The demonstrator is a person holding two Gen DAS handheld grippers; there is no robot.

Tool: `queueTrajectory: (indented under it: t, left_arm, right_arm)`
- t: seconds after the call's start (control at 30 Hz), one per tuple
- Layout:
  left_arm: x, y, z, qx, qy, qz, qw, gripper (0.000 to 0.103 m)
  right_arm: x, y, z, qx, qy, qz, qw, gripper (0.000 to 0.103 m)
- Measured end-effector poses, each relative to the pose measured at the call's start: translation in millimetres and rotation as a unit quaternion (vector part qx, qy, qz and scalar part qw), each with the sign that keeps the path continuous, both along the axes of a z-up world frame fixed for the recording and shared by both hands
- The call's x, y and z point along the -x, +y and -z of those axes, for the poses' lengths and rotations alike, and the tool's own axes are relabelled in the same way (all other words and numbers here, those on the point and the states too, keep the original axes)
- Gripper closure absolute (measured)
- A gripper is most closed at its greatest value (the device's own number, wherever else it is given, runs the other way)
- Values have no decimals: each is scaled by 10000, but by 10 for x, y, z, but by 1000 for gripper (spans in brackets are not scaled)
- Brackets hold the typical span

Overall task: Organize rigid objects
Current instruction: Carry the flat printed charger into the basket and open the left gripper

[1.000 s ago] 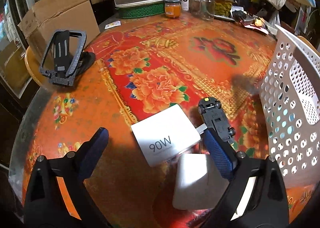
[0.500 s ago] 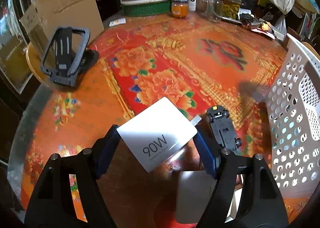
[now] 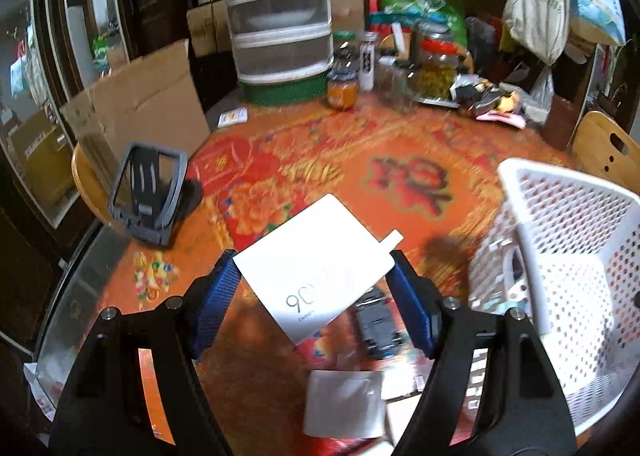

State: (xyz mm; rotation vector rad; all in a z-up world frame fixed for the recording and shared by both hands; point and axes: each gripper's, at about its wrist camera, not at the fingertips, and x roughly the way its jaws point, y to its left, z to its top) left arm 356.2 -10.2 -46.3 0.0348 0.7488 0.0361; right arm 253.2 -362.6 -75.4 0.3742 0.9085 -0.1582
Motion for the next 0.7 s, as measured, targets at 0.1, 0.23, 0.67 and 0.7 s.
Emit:
queueTrajectory:
  t: [0.1,0.23,0.67,0.7]
  left_arm:
    - [68,-167,-171,-24,-147,131,9998,31]
    - [156,-457,-363,-88,-288,367,9989,31]
    - [341,-1323,-491,-236,-328,943,9947,31]
    - [356,-1387,-483,-255,-330,996,9942,31]
  right_arm:
    - [-1,-1,0,0,-1,-1,10000,70]
    - [1,0,0,-1,-2,4,10000,70]
    - [-8,14,-1,-2,-6,-9,10000,70]
    - [-7,14,-1,-4,-6,-9,10000,70]
